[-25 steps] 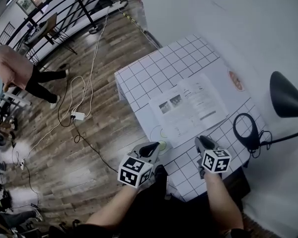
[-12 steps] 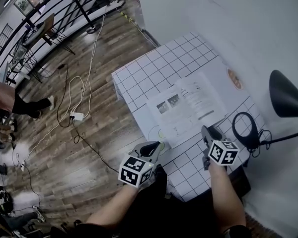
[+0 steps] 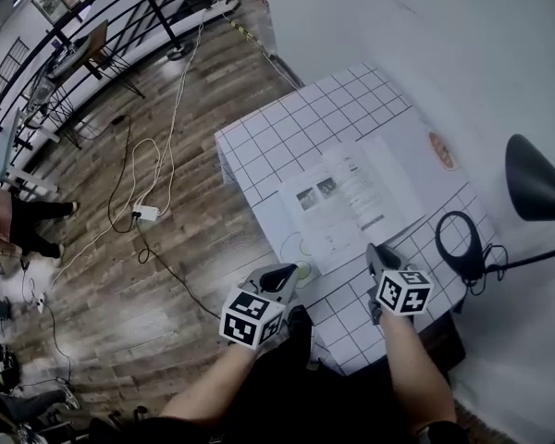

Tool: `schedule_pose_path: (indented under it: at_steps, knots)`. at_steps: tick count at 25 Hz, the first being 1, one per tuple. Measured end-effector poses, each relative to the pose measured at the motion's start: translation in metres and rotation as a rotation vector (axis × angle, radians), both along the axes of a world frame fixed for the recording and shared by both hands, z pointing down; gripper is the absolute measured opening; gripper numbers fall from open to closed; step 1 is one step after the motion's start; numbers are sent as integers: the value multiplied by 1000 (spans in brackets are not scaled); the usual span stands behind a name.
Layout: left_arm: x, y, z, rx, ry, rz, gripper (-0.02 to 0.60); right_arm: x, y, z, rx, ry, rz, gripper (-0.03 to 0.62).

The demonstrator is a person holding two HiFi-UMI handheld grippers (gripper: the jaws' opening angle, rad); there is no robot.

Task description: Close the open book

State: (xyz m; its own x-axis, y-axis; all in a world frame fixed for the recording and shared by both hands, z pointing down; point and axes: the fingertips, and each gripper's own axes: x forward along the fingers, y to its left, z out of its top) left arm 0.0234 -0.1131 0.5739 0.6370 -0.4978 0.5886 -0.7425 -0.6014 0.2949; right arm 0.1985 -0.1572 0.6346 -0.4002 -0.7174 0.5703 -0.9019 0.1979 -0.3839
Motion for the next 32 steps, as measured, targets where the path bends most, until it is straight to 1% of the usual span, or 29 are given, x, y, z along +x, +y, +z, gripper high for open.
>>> schedule_pose_path:
  at_steps: [6, 10, 11, 13, 15, 20, 22, 24, 28, 32]
  knots:
    - [-11, 6, 4, -7, -1, -21, 12, -23, 7, 5, -10, -2, -63, 44]
    - [-14, 6, 0, 2, 2, -26, 12, -32, 12, 8, -21, -1, -71, 60]
    - [-15, 5, -1, 3, 2, -27, 12, -34, 13, 7, -21, -1, -77, 67]
    - [-18, 6, -2, 2, 3, -29, 12, -40, 16, 4, -22, 4, -93, 110]
    - [-19, 6, -3, 2, 8, -32, 12, -43, 21, 1, -23, 12, -110, 121]
    - [-16, -2, -6, 11, 24, -33, 12, -47, 37, -4, -35, -3, -147, 120]
    - [-12, -5, -6, 8, 28, -28, 12, -39, 41, -5, -40, -15, -129, 120]
    - [-6, -7, -5, 5, 28, -20, 12, -25, 40, -4, -45, -24, -91, 123]
    - [6, -13, -1, -2, 25, -17, 12, 8, 27, -1, -53, -19, -31, 132]
    - [19, -15, 7, -25, 13, -25, 12, 36, 13, 5, -70, -29, 18, 152]
